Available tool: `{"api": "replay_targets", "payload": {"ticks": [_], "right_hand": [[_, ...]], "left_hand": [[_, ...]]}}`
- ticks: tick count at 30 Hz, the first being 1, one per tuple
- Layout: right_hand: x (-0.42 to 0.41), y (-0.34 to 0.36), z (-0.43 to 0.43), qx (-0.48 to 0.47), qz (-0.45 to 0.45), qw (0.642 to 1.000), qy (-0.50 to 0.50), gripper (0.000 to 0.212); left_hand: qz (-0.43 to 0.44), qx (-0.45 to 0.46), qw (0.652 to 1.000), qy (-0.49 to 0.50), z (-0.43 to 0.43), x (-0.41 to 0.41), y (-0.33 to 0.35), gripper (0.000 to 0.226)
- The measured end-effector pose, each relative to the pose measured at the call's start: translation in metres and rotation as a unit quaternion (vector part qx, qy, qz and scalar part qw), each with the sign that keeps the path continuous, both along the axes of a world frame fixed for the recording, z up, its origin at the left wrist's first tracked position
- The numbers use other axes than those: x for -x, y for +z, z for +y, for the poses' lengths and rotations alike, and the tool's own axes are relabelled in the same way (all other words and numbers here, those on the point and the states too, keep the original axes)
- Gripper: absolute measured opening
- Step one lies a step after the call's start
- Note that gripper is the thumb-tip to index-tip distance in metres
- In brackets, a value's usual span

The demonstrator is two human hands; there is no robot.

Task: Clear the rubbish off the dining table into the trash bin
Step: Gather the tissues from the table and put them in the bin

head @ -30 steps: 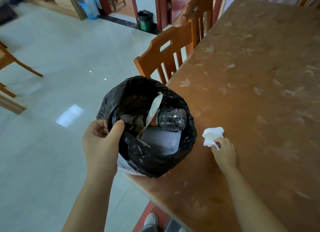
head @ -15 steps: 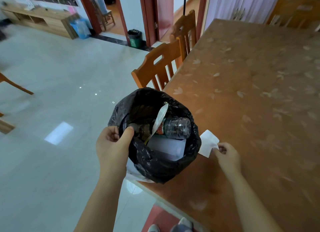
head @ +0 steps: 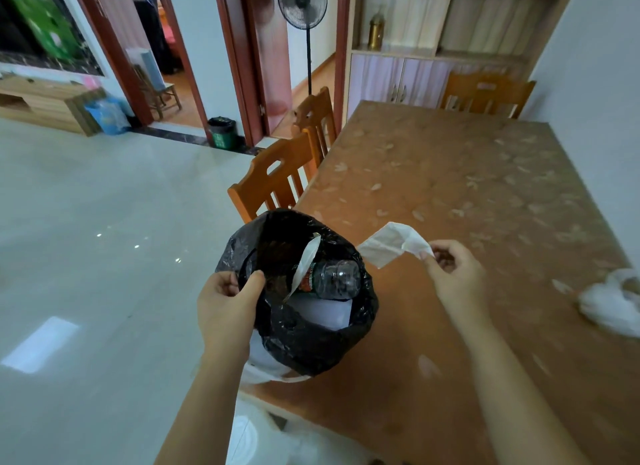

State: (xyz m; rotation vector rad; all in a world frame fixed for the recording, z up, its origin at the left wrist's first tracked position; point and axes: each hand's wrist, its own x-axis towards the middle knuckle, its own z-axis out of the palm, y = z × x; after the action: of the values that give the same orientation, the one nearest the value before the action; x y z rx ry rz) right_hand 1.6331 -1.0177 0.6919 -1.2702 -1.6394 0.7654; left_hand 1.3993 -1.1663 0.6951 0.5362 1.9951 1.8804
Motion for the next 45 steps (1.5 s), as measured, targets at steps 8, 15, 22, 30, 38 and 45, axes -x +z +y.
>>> {"api": "replay_targets", "payload": {"ticks": [8, 15, 22, 30, 38, 45], "right_hand": [[0.005, 0.063, -0.02, -0.069, 0.037, 0.997, 0.004, 0.006], [0.017, 0.087, -0.043, -0.076, 0.047, 0.994, 0.055, 0.015], [0.027, 0.059, -0.079, -0.009, -0.101, 0.985, 0.138, 0.016], [-0.038, 0.023, -0.123, 0.011, -0.177, 0.984, 0.003, 0.017], [-0.123, -0.006, -0.133, 0.053, -0.255, 0.959, -0.11, 0.021], [-0.199, -0.025, -0.093, 0.058, -0.235, 0.962, -0.129, 0.021]], "left_hand": [[0.017, -0.005, 0.999, -0.037, 0.013, -0.008, 0.005, 0.032], [0.022, -0.017, 0.997, -0.07, 0.008, -0.016, 0.017, 0.029], [0.009, -0.047, 0.994, -0.097, -0.014, -0.024, 0.023, 0.027], [-0.037, -0.045, 0.987, -0.15, -0.03, -0.044, 0.009, 0.034], [-0.094, -0.042, 0.974, -0.202, -0.018, -0.088, 0.013, 0.054], [-0.053, -0.062, 0.975, -0.209, 0.015, -0.158, 0.015, 0.036]]}}
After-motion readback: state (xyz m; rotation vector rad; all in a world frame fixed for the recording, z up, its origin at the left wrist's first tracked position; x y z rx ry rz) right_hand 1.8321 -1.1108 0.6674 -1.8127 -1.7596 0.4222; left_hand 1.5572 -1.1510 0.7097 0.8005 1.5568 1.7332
